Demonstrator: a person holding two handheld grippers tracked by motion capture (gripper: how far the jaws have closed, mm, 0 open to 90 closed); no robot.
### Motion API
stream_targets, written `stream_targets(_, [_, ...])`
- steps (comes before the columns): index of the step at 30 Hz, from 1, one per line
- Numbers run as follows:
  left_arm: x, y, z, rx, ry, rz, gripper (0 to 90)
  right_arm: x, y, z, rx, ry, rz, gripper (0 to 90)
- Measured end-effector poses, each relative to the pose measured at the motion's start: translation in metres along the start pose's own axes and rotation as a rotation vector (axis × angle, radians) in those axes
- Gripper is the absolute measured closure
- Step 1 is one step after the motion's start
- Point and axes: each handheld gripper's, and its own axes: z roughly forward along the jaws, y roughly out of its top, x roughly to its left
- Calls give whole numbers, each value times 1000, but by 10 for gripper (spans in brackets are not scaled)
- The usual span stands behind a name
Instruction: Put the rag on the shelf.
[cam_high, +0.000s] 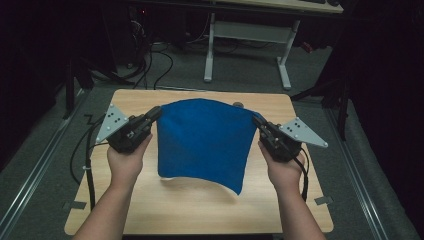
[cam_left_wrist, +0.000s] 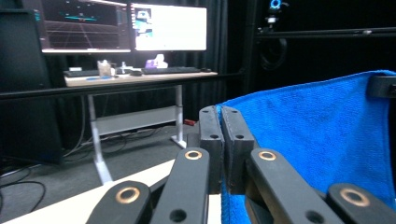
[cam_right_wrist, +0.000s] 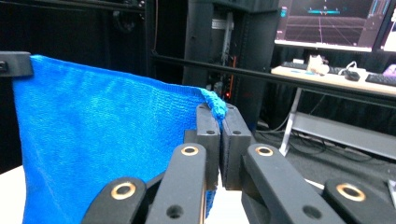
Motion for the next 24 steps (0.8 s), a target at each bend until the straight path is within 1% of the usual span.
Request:
stream_targets(2, [4,3,6,26,11,7,887,-1,1,2,5,-3,3,888])
stream_targets(4, [7,4,12,41,23,10,887,-4,2,9,18,-8,7,888])
stream_targets(6, [10,5,17,63,42,22,887,-6,3,16,23,-9,6,888])
stream_targets(7, [12,5,21,77,51,16,887,-7,3,18,29,-10,6,888])
stream_targets(8, [14,5,25,77,51,13,887,-9,4,22,37,-13,8,888])
stream_targets(9, [15,5,26,71,59,19,888,-11,5,27,36,-22,3,888])
stream_targets(10, [17,5,28,73,60,19,890,-12,6,30,40,-26,0,888])
stream_targets(12, [22,7,33,82,59,7,892,-15,8,36,40,-31,-5,889])
stream_targets(13, [23,8,35,81,64,11,893,-16,10,40,41,-33,-8,889])
stream_targets(15, [28,10,40,74,94,31,894,-19,13,46,33,-37,-15,889])
stream_targets(17, [34,11,48,76,114,34,894,-23,16,53,28,-42,-16,890])
stream_targets(19, [38,11,56,83,128,61,893,-27,17,61,23,-54,-29,890])
stream_targets(20, [41,10,60,85,141,85,893,-29,18,65,19,-62,-38,891])
stream_targets(21, [43,9,63,93,147,93,892,-33,17,74,14,-73,-33,890])
stream_targets(22, [45,9,67,103,151,98,892,-33,17,74,14,-73,-33,890])
stream_targets(24, [51,6,74,113,167,108,891,-38,16,83,26,-89,-38,890])
